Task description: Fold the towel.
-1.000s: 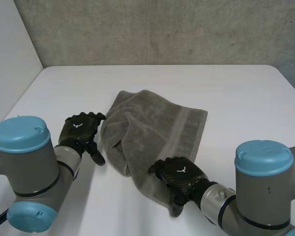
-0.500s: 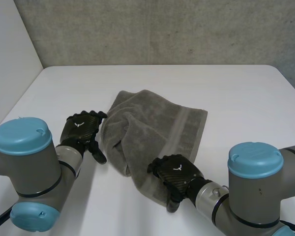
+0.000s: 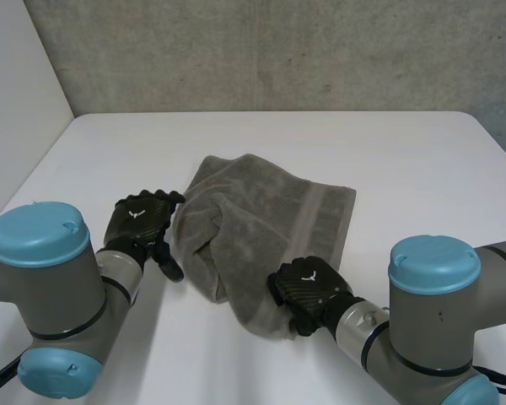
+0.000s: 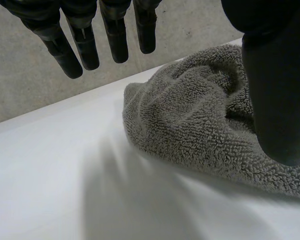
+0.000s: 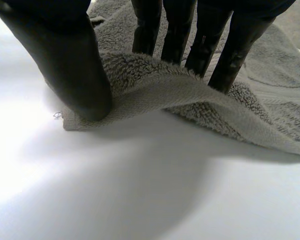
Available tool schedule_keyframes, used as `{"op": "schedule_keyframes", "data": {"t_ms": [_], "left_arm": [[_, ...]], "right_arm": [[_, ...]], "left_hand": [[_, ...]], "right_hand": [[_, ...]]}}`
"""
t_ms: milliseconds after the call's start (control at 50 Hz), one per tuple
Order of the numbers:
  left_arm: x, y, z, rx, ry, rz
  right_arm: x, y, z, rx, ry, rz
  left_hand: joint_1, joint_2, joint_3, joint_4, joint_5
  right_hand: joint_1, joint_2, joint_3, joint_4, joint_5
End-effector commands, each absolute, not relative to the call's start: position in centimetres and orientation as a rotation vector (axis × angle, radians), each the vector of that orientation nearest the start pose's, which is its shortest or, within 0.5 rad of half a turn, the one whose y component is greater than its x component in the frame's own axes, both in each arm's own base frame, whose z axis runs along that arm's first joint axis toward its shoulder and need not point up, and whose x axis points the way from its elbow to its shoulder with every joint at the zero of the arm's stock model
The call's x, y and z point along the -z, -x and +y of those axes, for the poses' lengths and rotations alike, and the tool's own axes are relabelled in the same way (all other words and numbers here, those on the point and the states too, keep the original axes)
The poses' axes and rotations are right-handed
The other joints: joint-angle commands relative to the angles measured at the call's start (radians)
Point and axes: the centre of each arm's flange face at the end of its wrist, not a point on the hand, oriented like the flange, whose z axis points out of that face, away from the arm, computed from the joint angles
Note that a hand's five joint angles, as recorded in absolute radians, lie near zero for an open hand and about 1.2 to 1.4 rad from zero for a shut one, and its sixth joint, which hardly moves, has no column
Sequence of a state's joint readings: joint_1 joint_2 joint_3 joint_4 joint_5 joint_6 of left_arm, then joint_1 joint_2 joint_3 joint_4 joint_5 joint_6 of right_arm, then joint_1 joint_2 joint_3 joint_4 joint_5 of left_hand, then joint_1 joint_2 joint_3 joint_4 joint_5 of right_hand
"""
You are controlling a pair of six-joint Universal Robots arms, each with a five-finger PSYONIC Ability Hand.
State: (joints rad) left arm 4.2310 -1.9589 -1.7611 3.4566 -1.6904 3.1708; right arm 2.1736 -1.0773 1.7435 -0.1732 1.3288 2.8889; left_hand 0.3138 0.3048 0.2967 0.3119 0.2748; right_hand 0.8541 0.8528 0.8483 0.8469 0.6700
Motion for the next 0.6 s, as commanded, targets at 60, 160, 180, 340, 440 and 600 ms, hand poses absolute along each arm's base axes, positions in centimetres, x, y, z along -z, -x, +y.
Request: {"op": "schedule_keyframes", "data": {"t_ms": [60,160,180,340,440,600], "left_arm": [[-15.4,26.3,-24.2,2.009,-0.557,2.590],[-15.3,26.4,-24.0,2.002,-0.565,2.596],[-15.3,26.4,-24.0,2.002,-0.565,2.596],[-14.4,26.8,-23.7,1.994,-0.587,2.605],[-14.1,27.6,-22.9,1.996,-0.636,2.616],[-14.1,28.7,-21.7,2.005,-0.705,2.628]], "right_arm": [[-12.1,-30.9,-18.0,1.386,1.144,2.089],[-14.2,-30.9,-18.3,1.468,1.122,2.046],[-14.2,-30.9,-18.3,1.468,1.122,2.046],[-18.4,-28.1,-22.2,1.683,0.976,2.068],[-20.0,-24.8,-25.8,1.803,0.875,2.143],[-19.9,-21.5,-28.4,1.887,0.884,2.248]], "left_hand": [[-0.071,-0.062,-0.054,-0.069,-0.207],[-0.071,-0.062,-0.054,-0.069,-0.207],[-0.071,-0.062,-0.054,-0.069,-0.207],[-0.065,-0.056,-0.048,-0.063,-0.201],[-0.036,-0.027,-0.019,-0.034,-0.171],[0.079,0.088,0.096,0.080,-0.057]], "right_hand": [[0.267,0.269,0.273,0.274,0.277],[0.542,0.543,0.548,0.549,0.552],[0.542,0.543,0.548,0.549,0.552],[0.542,0.543,0.548,0.549,0.552],[0.542,0.543,0.548,0.549,0.552],[0.542,0.543,0.548,0.549,0.552]]}}
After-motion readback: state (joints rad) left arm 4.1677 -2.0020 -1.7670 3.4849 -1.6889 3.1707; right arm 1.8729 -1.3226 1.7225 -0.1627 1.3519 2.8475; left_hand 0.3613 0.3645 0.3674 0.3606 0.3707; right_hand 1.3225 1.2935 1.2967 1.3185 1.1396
